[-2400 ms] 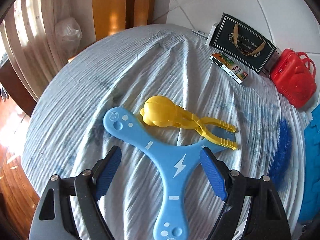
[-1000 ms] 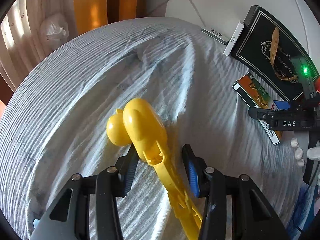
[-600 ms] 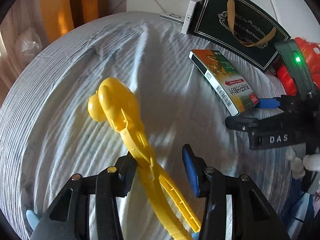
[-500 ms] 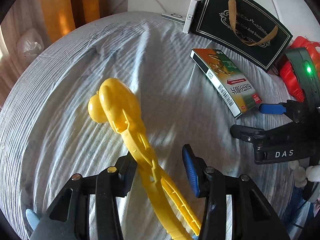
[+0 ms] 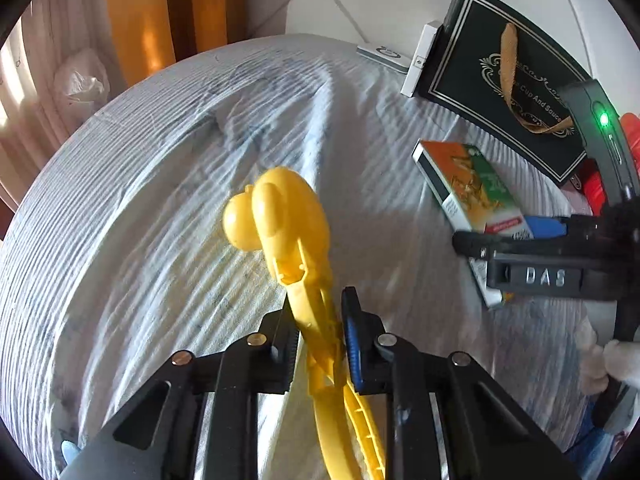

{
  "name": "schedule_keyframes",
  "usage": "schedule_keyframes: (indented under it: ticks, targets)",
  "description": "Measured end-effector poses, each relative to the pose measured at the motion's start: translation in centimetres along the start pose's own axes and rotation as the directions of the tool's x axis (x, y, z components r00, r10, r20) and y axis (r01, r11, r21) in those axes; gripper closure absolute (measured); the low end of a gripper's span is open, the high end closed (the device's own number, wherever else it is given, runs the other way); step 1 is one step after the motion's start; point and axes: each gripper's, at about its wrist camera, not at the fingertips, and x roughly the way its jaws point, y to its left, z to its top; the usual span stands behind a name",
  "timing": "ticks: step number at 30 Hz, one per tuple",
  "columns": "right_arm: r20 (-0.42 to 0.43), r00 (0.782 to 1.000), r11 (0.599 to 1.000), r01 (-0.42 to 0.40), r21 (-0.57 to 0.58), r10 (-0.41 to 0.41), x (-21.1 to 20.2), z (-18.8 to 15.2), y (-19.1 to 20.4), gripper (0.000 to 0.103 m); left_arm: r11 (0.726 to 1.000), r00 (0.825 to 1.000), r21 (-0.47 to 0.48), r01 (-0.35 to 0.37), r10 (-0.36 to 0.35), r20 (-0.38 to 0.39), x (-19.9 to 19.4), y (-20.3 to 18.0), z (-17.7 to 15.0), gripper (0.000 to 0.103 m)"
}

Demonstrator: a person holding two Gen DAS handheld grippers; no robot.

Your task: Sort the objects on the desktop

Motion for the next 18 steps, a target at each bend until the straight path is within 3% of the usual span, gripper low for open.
schedule_keyframes:
  ticks: [8,12,18]
  targets:
    - [0.025,1.0,1.0,-0.006,0.022,0.006,-4.5,-6.4,1.3,0.016,0.999,0.996,0.028,0.037,-0.039,0.079,-4.9,-0.9,-1.1,0.086]
    - [0.101,0.995,0.999,-0.003,0.048,-0.001,-8.8,-8.0,1.4,0.016,0.997,0.989,0.041,0.059,-0.064,0.13,-8.5,-1.3,-1.7,0.086]
    - [0.243,0.969,0.996,0.016,0.087,-0.036,-17.0,-10.8,2.6,0.016,0.992,0.966,0.085,0.093,-0.111,0.234,-14.9,-2.3,-2.5,0.086]
